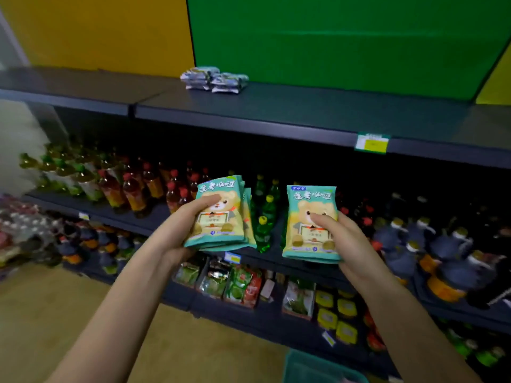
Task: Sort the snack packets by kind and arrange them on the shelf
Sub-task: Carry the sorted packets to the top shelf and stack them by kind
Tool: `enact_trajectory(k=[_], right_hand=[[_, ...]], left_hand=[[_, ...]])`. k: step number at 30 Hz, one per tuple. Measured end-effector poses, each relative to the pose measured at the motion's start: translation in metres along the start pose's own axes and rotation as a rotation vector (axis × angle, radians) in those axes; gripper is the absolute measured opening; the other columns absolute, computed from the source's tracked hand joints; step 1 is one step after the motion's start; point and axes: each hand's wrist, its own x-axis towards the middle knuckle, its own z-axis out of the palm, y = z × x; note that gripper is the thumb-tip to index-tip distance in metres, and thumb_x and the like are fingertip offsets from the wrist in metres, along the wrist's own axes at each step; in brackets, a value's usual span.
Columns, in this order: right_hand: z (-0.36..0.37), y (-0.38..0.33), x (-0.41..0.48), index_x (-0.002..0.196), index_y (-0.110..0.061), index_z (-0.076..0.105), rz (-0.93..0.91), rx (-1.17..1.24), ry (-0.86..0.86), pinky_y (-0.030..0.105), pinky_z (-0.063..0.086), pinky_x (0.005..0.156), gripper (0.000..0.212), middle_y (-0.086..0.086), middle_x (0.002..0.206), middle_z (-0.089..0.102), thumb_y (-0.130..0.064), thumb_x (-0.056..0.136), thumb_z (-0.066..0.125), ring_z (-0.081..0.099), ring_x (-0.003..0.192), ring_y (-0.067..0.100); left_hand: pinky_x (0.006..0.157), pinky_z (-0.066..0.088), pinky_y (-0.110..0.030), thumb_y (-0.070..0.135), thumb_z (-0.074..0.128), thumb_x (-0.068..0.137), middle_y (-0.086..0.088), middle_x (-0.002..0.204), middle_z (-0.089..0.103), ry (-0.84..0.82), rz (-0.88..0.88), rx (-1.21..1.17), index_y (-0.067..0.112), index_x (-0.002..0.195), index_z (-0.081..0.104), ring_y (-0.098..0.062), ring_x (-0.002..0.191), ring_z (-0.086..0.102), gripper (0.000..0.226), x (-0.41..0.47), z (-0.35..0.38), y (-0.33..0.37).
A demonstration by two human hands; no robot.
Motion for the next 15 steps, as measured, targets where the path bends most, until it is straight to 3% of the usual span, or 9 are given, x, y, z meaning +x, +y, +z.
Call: enact_trajectory(k=[2, 4, 7, 15], right_hand=[[0.025, -0.013, 0.015, 0.108, -0.022, 0.062, -0.035, 0.021, 0.006, 0.027, 0.054, 0.056, 0.019, -0.006, 0.083, 0.075, -0.024, 0.090, 0.057, 0.072, 0.075, 0.014], [0.045, -0.028, 0.030, 0.106, -0.020, 0.063, -0.057, 0.049, 0.018, 0.023, 0.053, 0.053, 0.018, -0.005, 0.081, 0.075, -0.021, 0.089, 0.058, 0.072, 0.072, 0.014], [0.066, -0.055, 0.051, 0.105, -0.015, 0.063, -0.084, 0.084, 0.047, 0.023, 0.054, 0.053, 0.019, -0.001, 0.080, 0.076, -0.019, 0.087, 0.059, 0.072, 0.070, 0.015], [0.077, -0.136, 0.134, 0.085, -0.012, 0.063, -0.151, 0.095, 0.154, 0.021, 0.053, 0.047, 0.007, -0.002, 0.061, 0.072, -0.014, 0.087, 0.057, 0.069, 0.054, 0.011]], left_hand=[[0.060, 0.058, -0.029, 0.029, 0.058, 0.085, -0.005, 0.065, 0.073, 0.005, 0.024, 0.036, 0.011, 0.077, 0.067, -0.017, 0.053, 0.069, 0.022, 0.015, -0.016, 0.027], [0.069, 0.055, -0.030, 0.027, 0.054, 0.085, -0.005, 0.064, 0.072, -0.023, 0.063, 0.069, 0.010, 0.078, 0.066, -0.019, 0.054, 0.068, 0.021, 0.028, -0.029, 0.053], [0.049, 0.055, -0.023, 0.019, 0.047, 0.087, -0.005, 0.058, 0.070, -0.088, 0.145, 0.054, 0.008, 0.077, 0.061, -0.016, 0.047, 0.066, 0.021, 0.049, -0.037, 0.096], [0.045, 0.056, -0.025, 0.022, 0.048, 0.093, -0.004, 0.058, 0.071, -0.226, 0.172, 0.071, 0.008, 0.081, 0.060, -0.014, 0.049, 0.068, 0.021, 0.130, -0.010, 0.190]])
